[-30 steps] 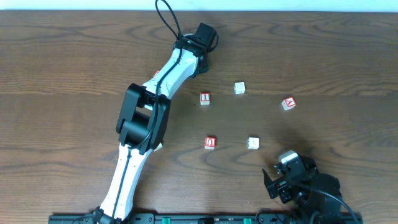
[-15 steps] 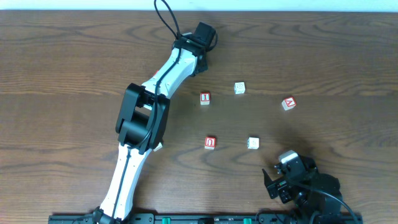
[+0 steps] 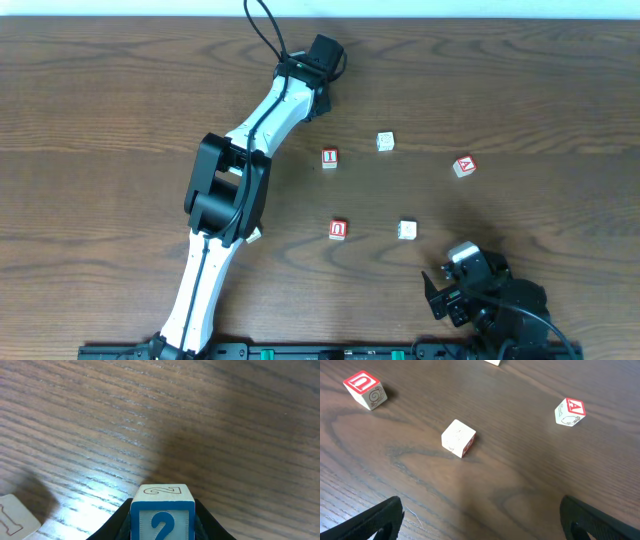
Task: Spell out Ai2
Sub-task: 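Move the left gripper to the blue 2 block and grasp it, then place the 2 block right of the I block with the left gripper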
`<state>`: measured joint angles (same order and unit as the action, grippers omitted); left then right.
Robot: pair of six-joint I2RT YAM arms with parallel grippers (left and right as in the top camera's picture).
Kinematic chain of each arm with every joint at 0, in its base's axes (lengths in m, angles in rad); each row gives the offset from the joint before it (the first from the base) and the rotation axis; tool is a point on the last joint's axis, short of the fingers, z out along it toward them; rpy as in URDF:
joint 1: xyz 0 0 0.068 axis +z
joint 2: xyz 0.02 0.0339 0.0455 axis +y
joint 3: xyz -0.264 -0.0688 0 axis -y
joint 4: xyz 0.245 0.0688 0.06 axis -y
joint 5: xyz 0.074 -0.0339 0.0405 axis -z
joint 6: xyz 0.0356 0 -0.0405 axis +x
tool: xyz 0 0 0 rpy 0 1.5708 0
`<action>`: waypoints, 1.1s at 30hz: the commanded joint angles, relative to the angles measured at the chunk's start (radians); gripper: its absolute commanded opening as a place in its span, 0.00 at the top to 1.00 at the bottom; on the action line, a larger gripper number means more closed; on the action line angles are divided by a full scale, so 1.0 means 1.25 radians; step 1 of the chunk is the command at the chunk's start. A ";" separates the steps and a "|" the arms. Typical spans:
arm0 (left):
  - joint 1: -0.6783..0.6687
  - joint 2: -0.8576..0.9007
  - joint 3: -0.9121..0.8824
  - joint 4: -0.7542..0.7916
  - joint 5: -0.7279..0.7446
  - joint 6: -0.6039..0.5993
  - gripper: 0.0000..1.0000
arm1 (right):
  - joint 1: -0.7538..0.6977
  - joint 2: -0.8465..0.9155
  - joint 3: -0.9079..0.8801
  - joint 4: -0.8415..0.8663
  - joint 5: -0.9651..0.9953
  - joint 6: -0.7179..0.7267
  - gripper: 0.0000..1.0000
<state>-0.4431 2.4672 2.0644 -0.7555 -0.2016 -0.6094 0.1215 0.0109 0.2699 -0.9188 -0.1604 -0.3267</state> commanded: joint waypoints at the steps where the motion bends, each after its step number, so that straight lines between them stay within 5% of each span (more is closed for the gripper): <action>1: -0.008 -0.002 0.040 -0.025 -0.007 0.014 0.77 | -0.006 -0.004 -0.008 -0.005 -0.006 -0.009 0.01; 4: -0.025 -0.015 0.090 -0.054 -0.007 0.053 0.77 | -0.006 -0.004 -0.008 -0.005 -0.007 -0.009 0.01; 7: -0.053 -0.031 0.163 -0.117 -0.007 0.080 0.95 | -0.006 -0.004 -0.008 -0.005 -0.007 -0.009 0.01; 15: -0.131 -0.089 0.213 -0.357 0.041 0.080 0.94 | -0.006 -0.004 -0.008 -0.005 -0.007 -0.009 0.01; 19: -0.172 -0.154 0.170 -0.367 0.034 0.089 0.94 | -0.006 -0.004 -0.008 -0.005 -0.007 -0.009 0.01; 28: -0.217 -0.382 -0.296 -0.052 0.063 0.147 0.94 | -0.006 -0.004 -0.008 -0.005 -0.007 -0.009 0.01; 33: -0.217 -0.333 -0.327 0.045 0.072 0.134 0.94 | -0.006 -0.004 -0.008 -0.005 -0.006 -0.009 0.01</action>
<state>-0.7170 2.0155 1.6581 -0.7269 -0.1246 -0.4515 0.1215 0.0109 0.2699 -0.9188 -0.1604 -0.3267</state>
